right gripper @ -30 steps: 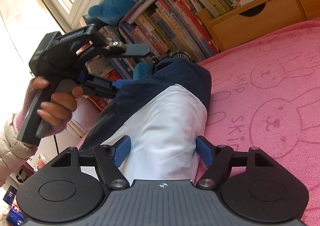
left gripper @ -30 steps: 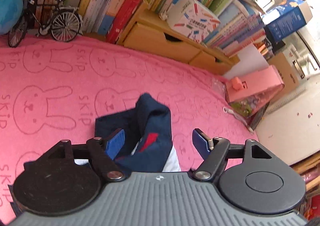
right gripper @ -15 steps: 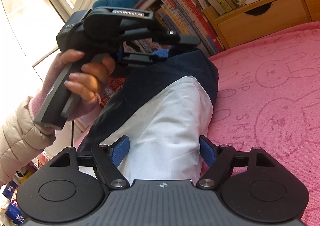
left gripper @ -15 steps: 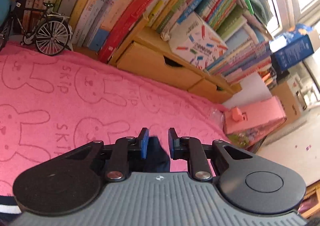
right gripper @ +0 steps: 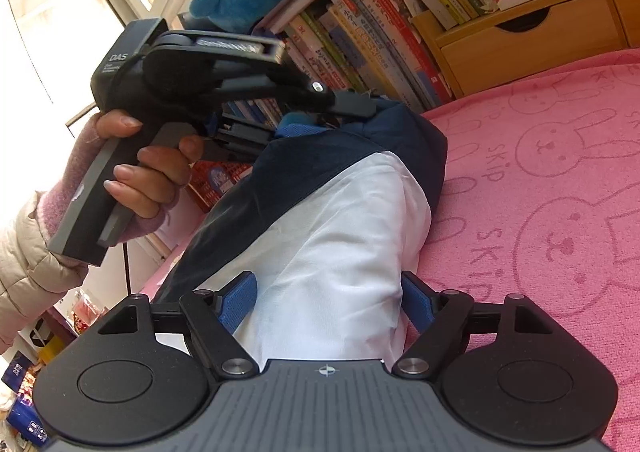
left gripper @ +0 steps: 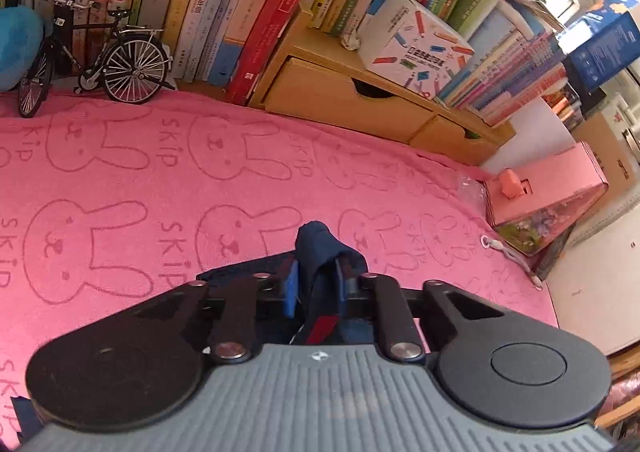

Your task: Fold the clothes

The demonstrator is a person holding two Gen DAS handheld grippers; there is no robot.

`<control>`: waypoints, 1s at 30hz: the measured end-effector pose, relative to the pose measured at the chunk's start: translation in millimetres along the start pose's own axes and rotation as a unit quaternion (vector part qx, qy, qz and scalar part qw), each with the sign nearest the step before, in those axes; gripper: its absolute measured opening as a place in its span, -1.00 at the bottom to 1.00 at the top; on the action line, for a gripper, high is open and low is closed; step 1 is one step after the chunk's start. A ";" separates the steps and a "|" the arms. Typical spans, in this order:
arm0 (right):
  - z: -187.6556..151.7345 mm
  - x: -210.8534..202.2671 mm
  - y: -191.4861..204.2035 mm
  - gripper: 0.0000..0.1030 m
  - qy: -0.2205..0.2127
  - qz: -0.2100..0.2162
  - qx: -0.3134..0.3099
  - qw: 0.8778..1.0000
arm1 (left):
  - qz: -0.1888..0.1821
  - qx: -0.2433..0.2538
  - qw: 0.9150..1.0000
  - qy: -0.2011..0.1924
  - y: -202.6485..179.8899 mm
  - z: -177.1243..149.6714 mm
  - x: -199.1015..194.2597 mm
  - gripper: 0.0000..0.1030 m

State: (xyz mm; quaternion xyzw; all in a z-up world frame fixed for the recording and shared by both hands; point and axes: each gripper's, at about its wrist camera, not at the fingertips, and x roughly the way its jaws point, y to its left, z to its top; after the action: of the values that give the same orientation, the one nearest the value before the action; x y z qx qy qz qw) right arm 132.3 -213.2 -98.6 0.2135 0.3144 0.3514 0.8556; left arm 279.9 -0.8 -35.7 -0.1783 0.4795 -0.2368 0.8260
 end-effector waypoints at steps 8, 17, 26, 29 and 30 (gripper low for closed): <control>-0.8 1.6 1.1 0.51 0.005 0.004 -0.006 1.000 | -0.033 -0.029 0.999 -0.019 0.7 10.8 14.9 -0.89; -1.6 3.9 1.9 0.52 0.014 0.014 -0.011 1.000 | -0.018 -0.118 0.991 -0.064 31.8 10.1 8.1 -0.79; -3.2 4.5 2.2 0.58 0.018 0.016 -0.013 1.000 | 0.066 0.094 0.989 -0.090 -13.3 -28.0 -49.1 -0.05; -2.8 0.9 0.4 0.58 0.010 0.018 -0.011 1.000 | 0.255 0.212 0.938 -0.097 -25.5 -72.1 -42.6 -0.07; -2.5 -0.6 -0.4 0.58 0.006 0.019 -0.010 1.000 | 0.325 0.247 0.908 -0.096 -20.1 -88.4 -37.3 -0.11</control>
State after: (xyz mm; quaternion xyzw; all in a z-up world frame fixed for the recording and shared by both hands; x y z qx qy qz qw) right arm 130.5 -213.5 -100.3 0.2083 0.3117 0.3719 0.8492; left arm 182.0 -2.4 -40.9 0.1747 0.3554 -0.0475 0.9170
